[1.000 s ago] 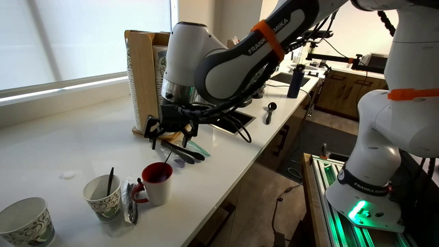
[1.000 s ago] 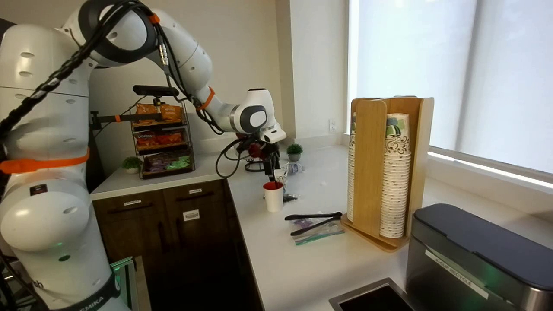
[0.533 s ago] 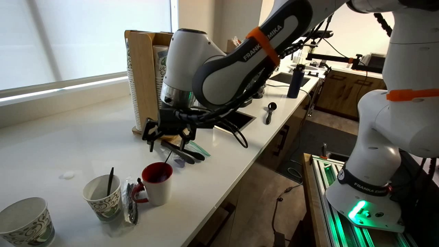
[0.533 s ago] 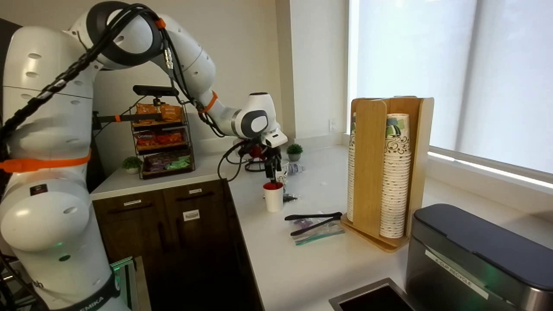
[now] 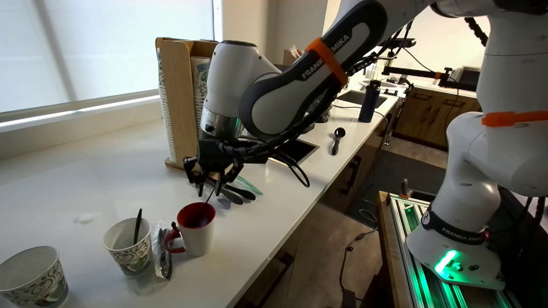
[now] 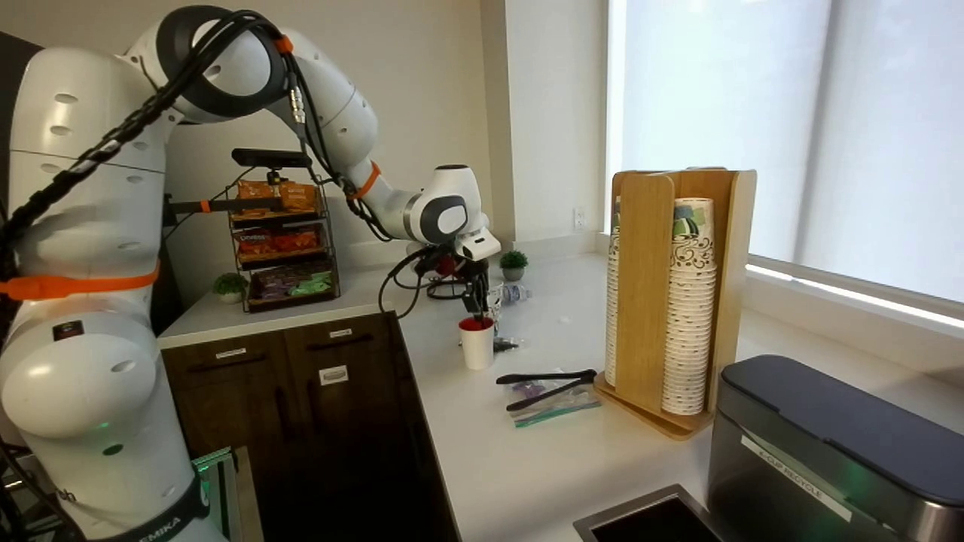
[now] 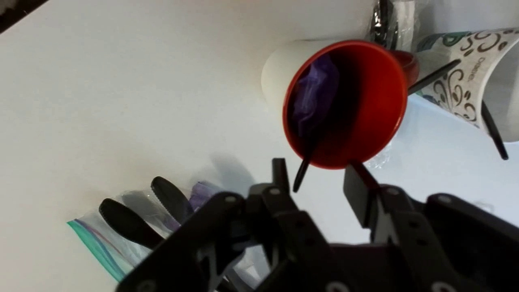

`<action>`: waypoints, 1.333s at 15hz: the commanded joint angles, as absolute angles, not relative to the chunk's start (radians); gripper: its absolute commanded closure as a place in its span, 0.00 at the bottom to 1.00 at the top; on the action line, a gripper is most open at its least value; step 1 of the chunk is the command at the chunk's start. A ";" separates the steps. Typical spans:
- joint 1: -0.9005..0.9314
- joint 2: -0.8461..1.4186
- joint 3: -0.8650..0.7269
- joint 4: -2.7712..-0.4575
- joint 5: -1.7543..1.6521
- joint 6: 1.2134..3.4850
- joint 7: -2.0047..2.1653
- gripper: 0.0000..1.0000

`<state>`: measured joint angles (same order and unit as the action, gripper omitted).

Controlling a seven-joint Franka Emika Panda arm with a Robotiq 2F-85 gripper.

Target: Remove the black knife from the mug and put it in the coffee cup on the left then pick up the fork from the counter and put it in the coffee cup.

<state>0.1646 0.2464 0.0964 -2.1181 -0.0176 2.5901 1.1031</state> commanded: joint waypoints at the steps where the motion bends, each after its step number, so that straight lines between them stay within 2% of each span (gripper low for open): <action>1: 0.182 0.259 0.082 -2.117 0.002 2.614 1.101 0.89; 3: 0.186 0.255 0.077 -2.120 -0.008 2.613 1.109 1.00; 15: 0.201 0.066 0.107 -2.132 -0.068 2.461 0.957 0.99; 20: 0.181 -0.005 0.117 -2.125 -0.046 2.477 0.808 0.99</action>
<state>0.1977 0.0417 0.1035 -2.1081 -0.0726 2.4870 0.8939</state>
